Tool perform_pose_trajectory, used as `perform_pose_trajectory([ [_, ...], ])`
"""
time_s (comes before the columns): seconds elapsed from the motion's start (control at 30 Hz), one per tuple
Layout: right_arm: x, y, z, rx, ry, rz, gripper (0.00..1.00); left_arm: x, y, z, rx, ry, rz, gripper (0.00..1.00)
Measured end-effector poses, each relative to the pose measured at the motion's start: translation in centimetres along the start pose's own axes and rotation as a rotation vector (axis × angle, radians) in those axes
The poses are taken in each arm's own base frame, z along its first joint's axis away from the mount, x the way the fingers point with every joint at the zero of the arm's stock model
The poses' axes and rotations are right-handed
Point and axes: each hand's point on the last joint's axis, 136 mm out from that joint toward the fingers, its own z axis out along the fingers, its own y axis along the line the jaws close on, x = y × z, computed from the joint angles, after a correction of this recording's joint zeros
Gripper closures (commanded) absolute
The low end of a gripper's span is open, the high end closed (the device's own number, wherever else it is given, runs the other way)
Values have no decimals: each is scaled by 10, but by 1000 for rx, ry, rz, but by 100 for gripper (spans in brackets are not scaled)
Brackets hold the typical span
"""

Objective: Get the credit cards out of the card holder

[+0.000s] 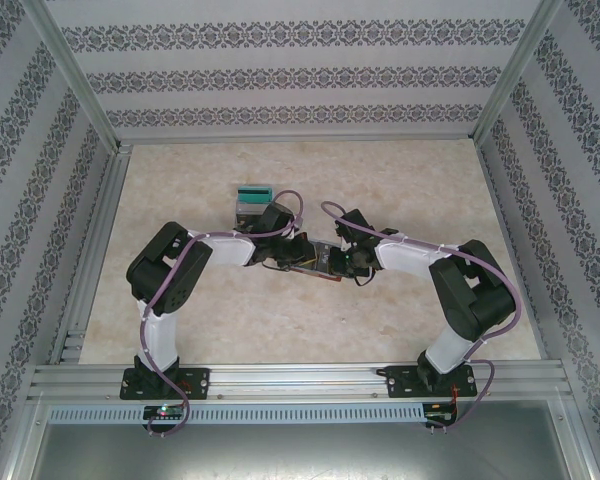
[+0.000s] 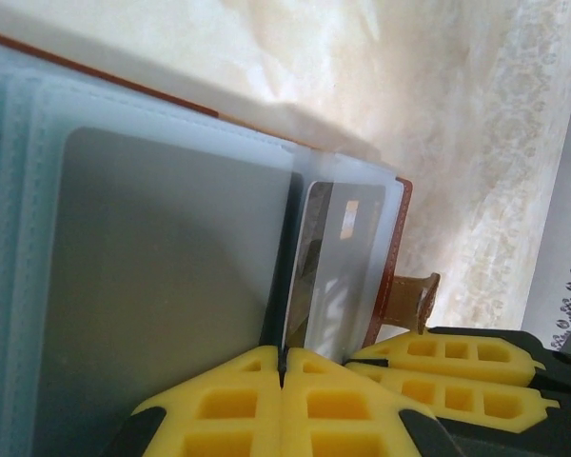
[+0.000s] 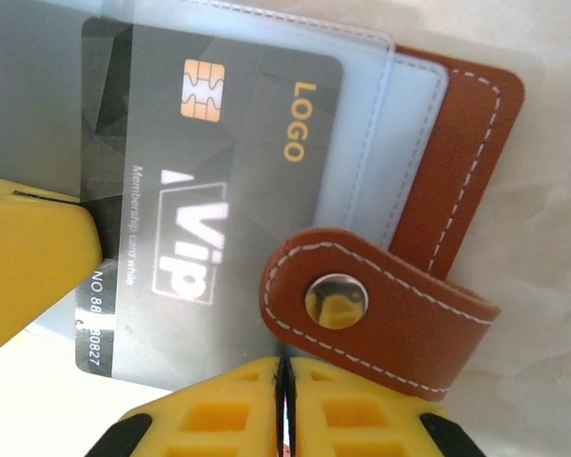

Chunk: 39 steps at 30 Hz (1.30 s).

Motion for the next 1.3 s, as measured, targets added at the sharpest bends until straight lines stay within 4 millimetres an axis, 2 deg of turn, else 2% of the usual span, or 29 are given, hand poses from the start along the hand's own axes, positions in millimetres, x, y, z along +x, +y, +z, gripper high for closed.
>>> perform_pose_trajectory([
  [0.87, -1, 1, 0, -17, -18, -1, 87, -16, 10, -30, -8, -48, 118, 99],
  [1.13, -1, 1, 0, -17, -18, -1, 87, -17, 23, -51, -26, -70, 104, 100],
  [1.3, -1, 1, 0, -18, -18, -2, 87, -18, 13, -74, -18, -96, 123, 100],
])
